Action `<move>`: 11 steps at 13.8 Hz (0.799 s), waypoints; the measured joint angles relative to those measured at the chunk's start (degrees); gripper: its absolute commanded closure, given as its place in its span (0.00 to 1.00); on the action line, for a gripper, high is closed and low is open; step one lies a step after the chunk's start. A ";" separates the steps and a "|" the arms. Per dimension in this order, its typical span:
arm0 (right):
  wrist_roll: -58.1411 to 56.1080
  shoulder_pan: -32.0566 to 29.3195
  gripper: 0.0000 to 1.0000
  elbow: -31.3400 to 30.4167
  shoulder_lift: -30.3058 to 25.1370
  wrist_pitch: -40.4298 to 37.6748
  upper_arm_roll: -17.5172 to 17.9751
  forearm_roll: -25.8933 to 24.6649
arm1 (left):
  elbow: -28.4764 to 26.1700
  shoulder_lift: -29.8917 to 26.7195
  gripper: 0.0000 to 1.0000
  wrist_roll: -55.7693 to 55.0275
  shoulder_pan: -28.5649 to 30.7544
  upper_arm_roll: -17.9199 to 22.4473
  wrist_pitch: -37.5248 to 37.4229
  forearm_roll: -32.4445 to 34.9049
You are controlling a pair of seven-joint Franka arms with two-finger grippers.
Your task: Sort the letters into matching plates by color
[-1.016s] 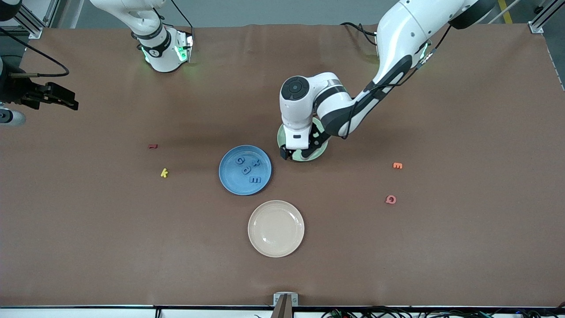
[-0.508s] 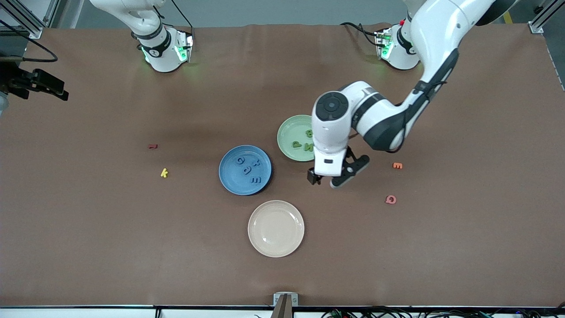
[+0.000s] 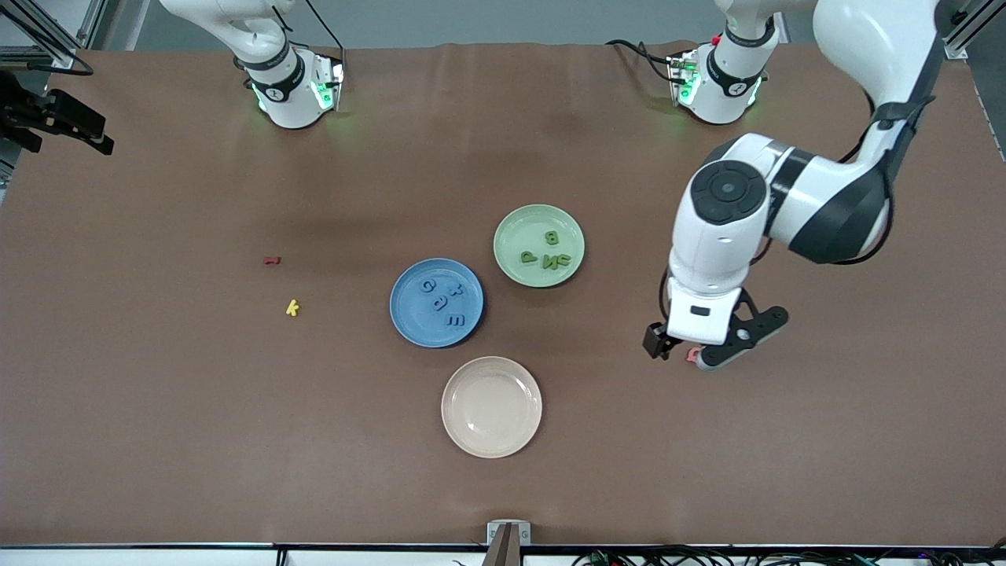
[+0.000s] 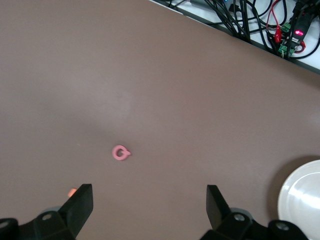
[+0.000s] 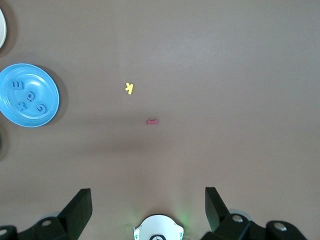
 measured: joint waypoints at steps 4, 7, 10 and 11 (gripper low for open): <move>-0.03 0.02 0.00 -0.23 0.00 1.25 0.00 0.54 | 0.65 -3.58 0.00 6.03 2.34 -0.04 -5.88 -2.50; -0.05 0.03 0.00 -0.58 0.00 2.67 0.00 1.72 | 0.79 -7.63 0.00 12.85 4.84 0.96 -8.25 -7.02; -1.54 0.03 0.00 -2.30 -0.16 5.37 -0.03 1.88 | 0.87 -13.39 0.00 21.33 4.01 7.91 -11.36 -14.88; -2.03 0.03 0.00 -2.68 -0.19 5.97 -0.04 1.88 | 0.87 -15.12 0.00 24.56 3.03 10.63 -12.89 -16.91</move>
